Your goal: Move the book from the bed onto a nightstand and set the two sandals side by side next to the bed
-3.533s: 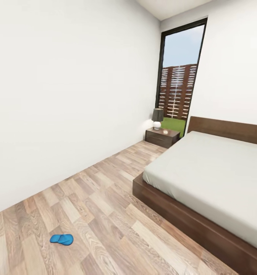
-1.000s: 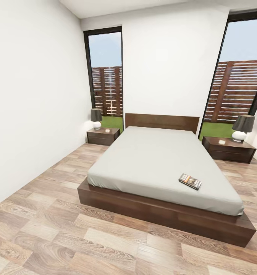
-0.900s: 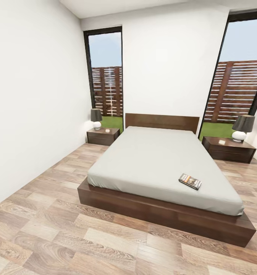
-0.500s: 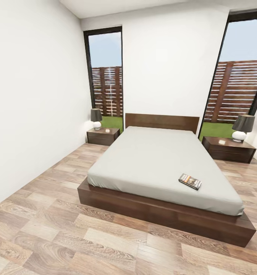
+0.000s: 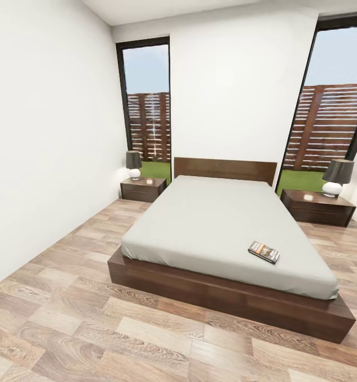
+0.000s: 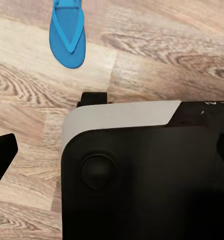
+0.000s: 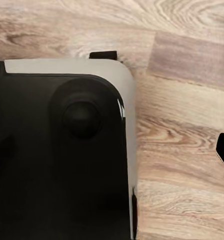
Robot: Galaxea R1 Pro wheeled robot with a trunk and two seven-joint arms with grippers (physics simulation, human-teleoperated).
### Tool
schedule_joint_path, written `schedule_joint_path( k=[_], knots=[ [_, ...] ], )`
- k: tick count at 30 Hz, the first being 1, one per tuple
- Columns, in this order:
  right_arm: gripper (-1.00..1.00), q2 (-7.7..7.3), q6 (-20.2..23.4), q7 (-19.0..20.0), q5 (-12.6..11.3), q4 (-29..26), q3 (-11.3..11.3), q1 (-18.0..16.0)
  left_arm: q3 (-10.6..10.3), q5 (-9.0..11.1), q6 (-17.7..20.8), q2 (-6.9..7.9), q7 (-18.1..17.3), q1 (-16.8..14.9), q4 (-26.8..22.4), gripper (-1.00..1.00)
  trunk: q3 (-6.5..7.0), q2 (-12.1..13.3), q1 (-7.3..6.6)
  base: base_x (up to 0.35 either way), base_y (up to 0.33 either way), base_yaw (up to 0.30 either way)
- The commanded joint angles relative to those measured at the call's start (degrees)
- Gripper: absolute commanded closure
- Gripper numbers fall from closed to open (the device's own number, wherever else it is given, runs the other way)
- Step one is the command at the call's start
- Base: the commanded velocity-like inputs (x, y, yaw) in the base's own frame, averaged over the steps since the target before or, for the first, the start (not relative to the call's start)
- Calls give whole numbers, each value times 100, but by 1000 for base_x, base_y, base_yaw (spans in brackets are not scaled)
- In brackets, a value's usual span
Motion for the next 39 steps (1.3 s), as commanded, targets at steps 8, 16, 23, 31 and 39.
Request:
schedule_joint_path(
  k=[8, 16, 23, 31, 39],
  knots=[
    [-100, -136, 170, 766, -385, -1318, -25, -22, 4, 1, 476, -1, -5, -45, -2287, -100, -6, -3, 0, 0, 0, 0],
    [-100, -137, 1172, 720, -386, -2464, -33, -28, 4, 1, 782, 28, -19, -316, -2716, -100, -6, -3, 0, 0, 0, 0],
    [-100, -137, 1309, 731, -386, -2679, -66, -37, 12, 10, 2165, 154, -379, -1055, -2727, -100, -6, -3, 0, 0, 0, 0],
    [-100, -323, 1551, 744, -921, -2719, -520, -37, 21, 14, 3364, 448, -639, -1823, -2632, -100, -6, -3, 0, 0, 0, 0],
    [-100, -638, 2019, 784, -1926, -2785, -600, -42, 26, 10, 3484, 466, -642, -1881, -2195, -100, -6, -3, 0, 0, 0, 0]
  ],
)
